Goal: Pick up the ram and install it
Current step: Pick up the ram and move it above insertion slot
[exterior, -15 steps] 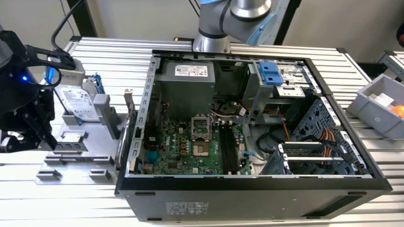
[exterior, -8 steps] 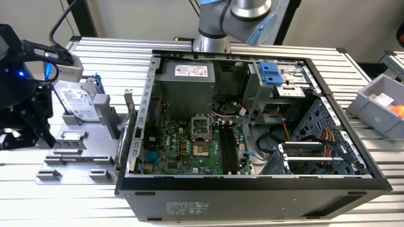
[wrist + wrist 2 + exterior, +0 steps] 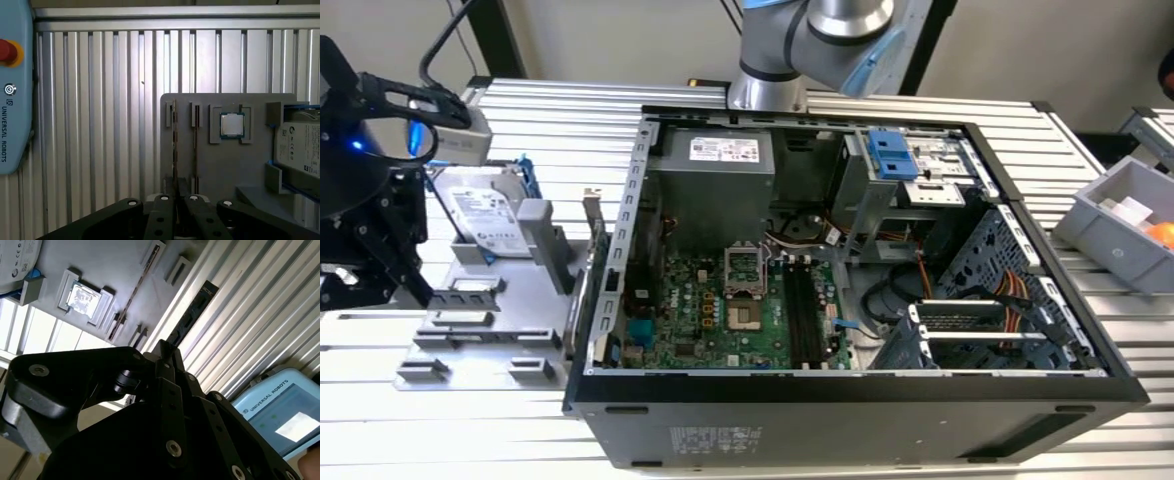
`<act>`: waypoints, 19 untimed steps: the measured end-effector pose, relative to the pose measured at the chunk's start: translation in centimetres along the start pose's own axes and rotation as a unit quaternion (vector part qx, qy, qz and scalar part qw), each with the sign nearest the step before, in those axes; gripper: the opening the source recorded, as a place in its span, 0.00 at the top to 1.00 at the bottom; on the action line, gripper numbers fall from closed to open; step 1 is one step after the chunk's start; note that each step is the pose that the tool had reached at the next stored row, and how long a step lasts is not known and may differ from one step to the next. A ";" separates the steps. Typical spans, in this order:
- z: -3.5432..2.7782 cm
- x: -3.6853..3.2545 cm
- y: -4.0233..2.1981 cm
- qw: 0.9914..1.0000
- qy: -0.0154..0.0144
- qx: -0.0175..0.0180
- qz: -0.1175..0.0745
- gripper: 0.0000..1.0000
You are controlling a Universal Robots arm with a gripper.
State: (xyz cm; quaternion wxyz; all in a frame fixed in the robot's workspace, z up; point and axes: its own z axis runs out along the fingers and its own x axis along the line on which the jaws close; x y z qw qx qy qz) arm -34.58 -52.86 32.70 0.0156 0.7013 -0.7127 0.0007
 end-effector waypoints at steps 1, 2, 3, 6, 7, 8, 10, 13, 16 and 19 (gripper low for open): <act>-0.10 0.00 0.00 1.000 0.000 0.000 0.000 1.00; -0.18 0.00 0.00 1.000 0.000 0.000 0.000 1.00; -0.27 0.01 0.00 1.000 0.000 0.000 0.000 1.00; -0.55 0.01 0.01 1.000 0.000 0.000 0.000 1.00; -0.63 0.01 0.01 1.000 0.000 0.000 0.000 1.00; -0.73 0.02 0.01 1.000 0.000 0.000 0.000 1.00; -0.92 0.02 0.02 1.000 0.000 0.000 0.000 1.00; -1.23 0.03 0.03 1.000 0.000 0.000 0.000 1.00; -1.52 0.03 0.03 1.000 0.000 0.000 0.000 1.00; -1.86 0.04 0.04 1.000 0.000 0.000 0.000 1.00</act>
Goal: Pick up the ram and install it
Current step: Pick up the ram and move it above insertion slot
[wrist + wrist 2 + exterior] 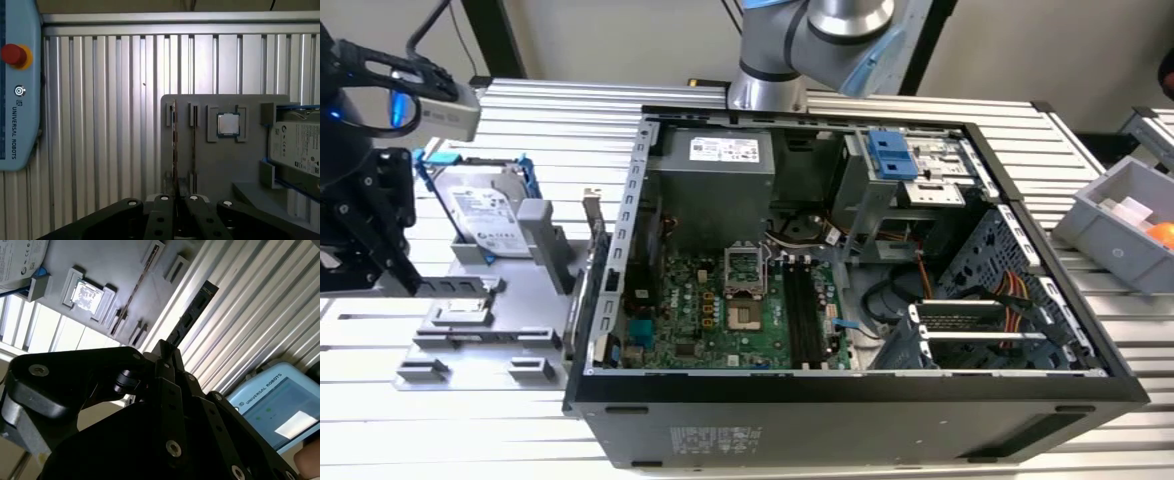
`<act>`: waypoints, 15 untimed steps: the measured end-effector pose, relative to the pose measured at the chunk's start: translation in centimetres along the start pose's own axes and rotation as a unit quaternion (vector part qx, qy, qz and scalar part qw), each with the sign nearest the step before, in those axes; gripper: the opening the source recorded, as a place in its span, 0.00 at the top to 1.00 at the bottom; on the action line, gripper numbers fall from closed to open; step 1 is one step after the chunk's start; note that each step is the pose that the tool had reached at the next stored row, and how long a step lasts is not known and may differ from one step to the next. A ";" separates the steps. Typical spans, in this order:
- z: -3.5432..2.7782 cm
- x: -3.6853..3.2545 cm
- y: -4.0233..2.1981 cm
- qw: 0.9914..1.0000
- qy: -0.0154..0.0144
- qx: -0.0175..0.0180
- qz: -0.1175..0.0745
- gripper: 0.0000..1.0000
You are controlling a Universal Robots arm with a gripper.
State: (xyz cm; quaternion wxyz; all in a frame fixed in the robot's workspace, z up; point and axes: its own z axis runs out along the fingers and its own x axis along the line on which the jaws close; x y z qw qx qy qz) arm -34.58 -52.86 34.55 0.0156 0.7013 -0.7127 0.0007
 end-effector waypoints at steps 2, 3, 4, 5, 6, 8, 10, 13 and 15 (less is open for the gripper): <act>-0.21 0.01 0.00 1.000 0.000 0.000 0.000 1.00; -0.32 0.01 0.01 1.000 0.000 0.000 0.000 1.00; -0.42 0.01 0.01 1.000 0.000 0.000 0.000 1.00; -0.53 0.01 0.01 1.000 0.000 0.000 0.000 1.00; -0.63 0.01 0.01 1.000 0.000 0.000 0.000 1.00; -0.81 0.02 0.02 1.000 0.000 0.000 0.000 1.00; -0.98 0.02 0.02 1.000 0.000 0.000 0.000 1.00; -1.24 0.03 0.03 1.000 0.000 0.000 0.000 1.00; -1.43 0.03 0.03 1.000 0.000 0.000 0.000 1.00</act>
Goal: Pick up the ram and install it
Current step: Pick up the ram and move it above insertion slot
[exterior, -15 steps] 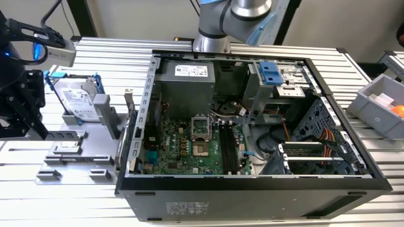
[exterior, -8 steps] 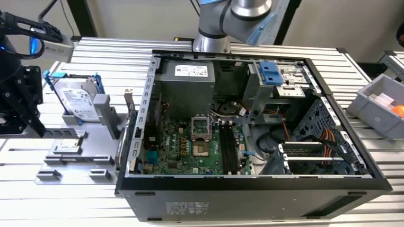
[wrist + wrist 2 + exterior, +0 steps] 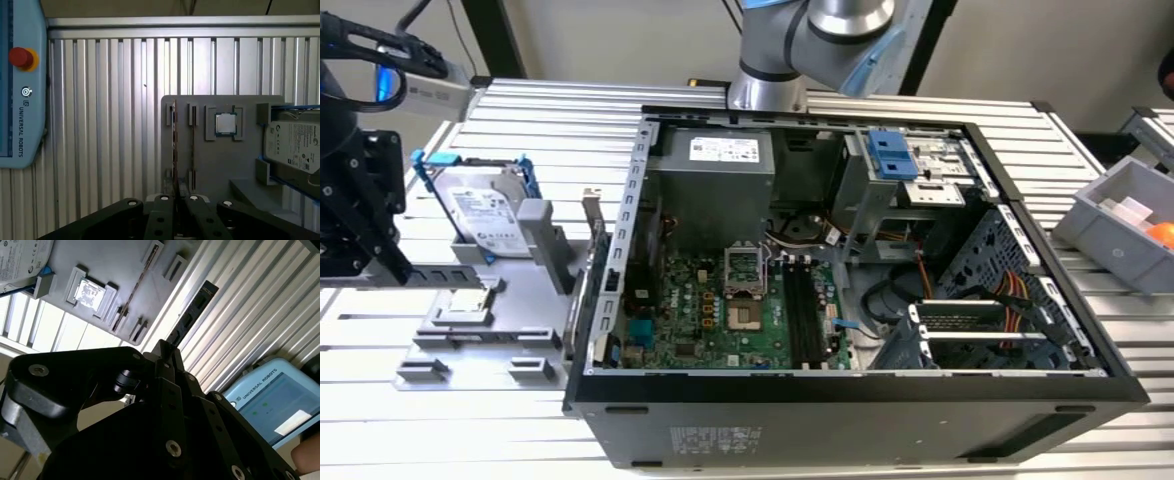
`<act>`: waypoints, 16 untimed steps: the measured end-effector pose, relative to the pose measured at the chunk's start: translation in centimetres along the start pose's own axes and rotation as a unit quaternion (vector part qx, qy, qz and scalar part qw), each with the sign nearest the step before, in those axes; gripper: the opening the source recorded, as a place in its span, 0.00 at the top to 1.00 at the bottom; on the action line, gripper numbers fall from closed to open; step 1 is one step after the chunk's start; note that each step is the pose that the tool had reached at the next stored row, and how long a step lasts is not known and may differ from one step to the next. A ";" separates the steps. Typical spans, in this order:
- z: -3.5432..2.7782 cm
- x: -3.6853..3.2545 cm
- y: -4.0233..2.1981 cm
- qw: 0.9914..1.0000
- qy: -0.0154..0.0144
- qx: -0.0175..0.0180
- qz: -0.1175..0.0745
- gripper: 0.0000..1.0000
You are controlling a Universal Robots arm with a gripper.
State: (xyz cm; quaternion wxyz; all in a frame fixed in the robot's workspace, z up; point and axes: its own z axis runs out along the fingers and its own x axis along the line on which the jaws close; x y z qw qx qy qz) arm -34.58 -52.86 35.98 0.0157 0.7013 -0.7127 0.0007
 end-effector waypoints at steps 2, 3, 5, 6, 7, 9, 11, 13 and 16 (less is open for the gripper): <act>-0.16 0.00 0.00 1.000 0.000 0.000 0.000 1.00; -0.23 0.01 0.01 1.000 0.000 0.000 0.000 1.00; -0.40 0.01 0.01 1.000 0.000 0.000 0.000 1.00; -0.49 0.01 0.01 1.000 0.000 0.000 0.000 1.00; -0.59 0.02 0.01 1.000 -0.001 0.000 0.000 1.00; -0.78 0.02 0.02 1.000 -0.002 0.000 0.000 1.00; -0.97 0.02 0.02 1.000 -0.002 0.000 0.000 1.00; -1.16 0.03 0.02 1.000 -0.002 0.000 0.000 1.00; -1.44 0.04 0.03 1.000 -0.002 0.000 0.000 1.00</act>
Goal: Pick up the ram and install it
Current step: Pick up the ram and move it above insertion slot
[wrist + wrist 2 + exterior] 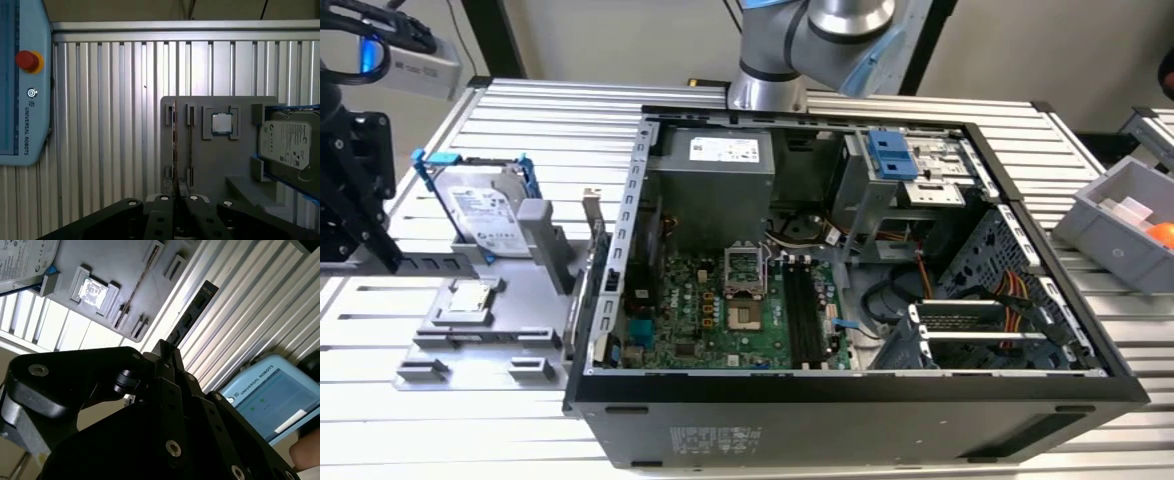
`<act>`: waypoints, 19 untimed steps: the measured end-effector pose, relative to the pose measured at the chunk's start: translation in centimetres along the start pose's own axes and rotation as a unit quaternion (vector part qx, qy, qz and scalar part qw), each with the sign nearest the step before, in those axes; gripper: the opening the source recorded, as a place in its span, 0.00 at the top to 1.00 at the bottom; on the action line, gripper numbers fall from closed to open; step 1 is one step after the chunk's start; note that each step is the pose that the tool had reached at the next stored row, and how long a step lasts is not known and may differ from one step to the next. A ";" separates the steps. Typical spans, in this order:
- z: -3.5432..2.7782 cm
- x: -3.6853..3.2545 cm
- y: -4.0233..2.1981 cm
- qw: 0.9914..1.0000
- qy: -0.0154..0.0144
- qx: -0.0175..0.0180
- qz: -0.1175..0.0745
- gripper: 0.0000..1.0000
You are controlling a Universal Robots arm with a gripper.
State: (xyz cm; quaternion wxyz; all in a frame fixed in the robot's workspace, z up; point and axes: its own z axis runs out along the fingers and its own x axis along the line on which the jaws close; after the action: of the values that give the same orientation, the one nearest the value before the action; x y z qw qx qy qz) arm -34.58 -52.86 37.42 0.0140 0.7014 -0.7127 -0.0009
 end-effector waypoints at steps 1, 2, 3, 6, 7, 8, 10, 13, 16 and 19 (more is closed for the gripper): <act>-0.09 0.00 0.00 1.000 0.000 0.000 0.000 1.00; -0.17 0.00 0.00 1.000 0.000 0.000 0.000 1.00; -0.34 0.01 0.01 1.000 0.000 0.000 0.000 1.00; -0.60 0.01 0.01 1.000 0.000 0.000 0.000 1.00; -0.70 0.01 0.01 1.000 0.000 0.000 0.000 1.00; -0.81 0.01 0.01 1.000 0.000 0.000 0.000 1.00; -1.01 0.02 0.02 1.000 0.000 0.000 0.000 1.00; -1.30 0.02 0.03 1.000 0.000 0.000 0.000 1.00; -1.60 0.03 0.03 1.000 0.000 0.000 0.000 1.00; -1.84 0.03 0.04 1.000 0.000 0.000 0.000 1.00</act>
State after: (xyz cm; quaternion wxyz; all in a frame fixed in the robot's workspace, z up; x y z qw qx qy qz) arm -34.58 -52.86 39.27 0.0140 0.7014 -0.7127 -0.0009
